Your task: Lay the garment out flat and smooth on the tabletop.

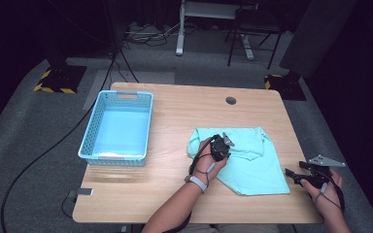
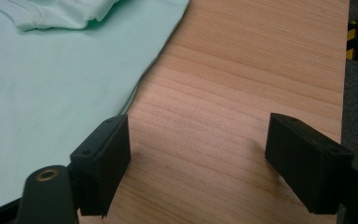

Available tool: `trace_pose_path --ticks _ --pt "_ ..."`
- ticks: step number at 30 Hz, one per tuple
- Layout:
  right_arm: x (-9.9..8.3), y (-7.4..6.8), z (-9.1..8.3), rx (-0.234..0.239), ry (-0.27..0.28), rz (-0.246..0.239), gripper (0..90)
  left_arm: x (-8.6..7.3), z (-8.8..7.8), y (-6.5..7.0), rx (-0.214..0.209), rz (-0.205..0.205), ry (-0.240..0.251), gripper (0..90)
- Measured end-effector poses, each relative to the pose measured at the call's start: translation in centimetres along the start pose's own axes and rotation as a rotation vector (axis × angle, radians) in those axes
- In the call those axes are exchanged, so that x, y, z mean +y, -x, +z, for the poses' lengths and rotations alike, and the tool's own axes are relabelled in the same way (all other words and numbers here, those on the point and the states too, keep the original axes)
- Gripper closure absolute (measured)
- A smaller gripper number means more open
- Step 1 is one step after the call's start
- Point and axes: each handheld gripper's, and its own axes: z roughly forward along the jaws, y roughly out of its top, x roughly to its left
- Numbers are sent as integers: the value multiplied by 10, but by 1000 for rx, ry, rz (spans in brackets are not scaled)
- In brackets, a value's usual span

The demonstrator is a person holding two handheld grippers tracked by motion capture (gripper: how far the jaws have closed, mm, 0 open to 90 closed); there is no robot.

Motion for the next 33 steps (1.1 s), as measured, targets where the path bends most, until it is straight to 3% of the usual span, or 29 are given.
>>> trace_pose_path --ticks 10,15,22,33 --pt "0 0 1 -1 2 0 224 -2 -34 17 -1 28 60 848" --pt "0 -1 0 2 1 -1 224 -17 -57 28 6 36 72 847" --pt "0 -1 0 1 1 -1 224 -45 -91 37 21 13 78 845" --pt "1 -1 1 -4 3 2 224 -80 -113 48 31 -8 58 834"
